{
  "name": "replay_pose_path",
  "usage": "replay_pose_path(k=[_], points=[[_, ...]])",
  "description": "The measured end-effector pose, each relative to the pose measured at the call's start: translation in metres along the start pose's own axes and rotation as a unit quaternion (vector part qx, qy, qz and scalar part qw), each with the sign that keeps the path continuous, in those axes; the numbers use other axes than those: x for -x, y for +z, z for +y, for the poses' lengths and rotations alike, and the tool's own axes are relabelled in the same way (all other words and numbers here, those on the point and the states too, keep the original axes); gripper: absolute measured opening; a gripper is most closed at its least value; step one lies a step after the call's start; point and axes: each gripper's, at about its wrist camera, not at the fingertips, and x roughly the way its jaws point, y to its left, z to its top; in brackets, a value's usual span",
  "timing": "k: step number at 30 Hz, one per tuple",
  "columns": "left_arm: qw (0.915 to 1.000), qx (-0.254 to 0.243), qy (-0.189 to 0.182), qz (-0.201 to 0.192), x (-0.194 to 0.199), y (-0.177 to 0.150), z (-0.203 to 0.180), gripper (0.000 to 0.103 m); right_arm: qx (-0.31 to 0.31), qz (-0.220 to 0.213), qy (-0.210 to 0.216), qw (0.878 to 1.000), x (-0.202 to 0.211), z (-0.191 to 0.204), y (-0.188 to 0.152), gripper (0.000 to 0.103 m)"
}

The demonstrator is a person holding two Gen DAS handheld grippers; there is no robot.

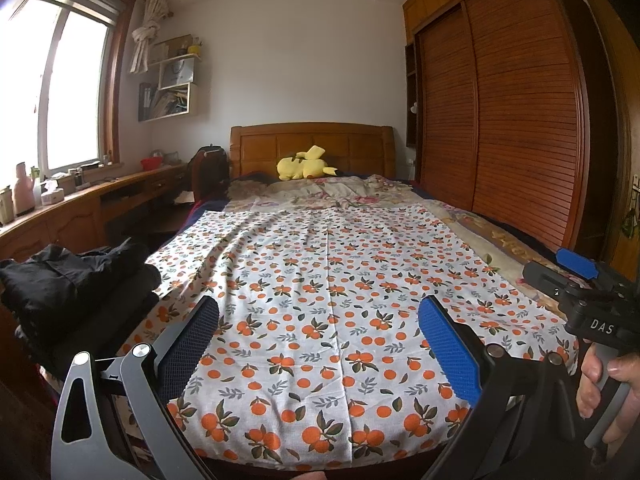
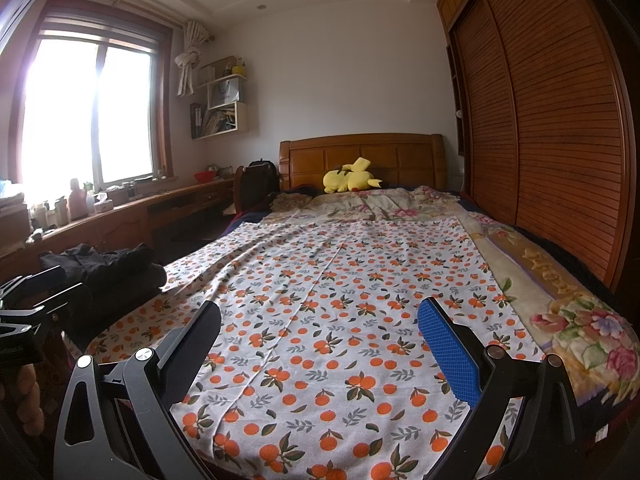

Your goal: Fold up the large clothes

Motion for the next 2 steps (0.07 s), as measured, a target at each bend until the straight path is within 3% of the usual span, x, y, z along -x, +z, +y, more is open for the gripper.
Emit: replay_pose_path(k=[2], points=[[1.0000,-0.001,0.000,0.000,0.0001,-0.0002,0.0003,0.100,-0.001,0.000,0.000,1.000,0.0000,-0.0004,-0.0002,0.095]])
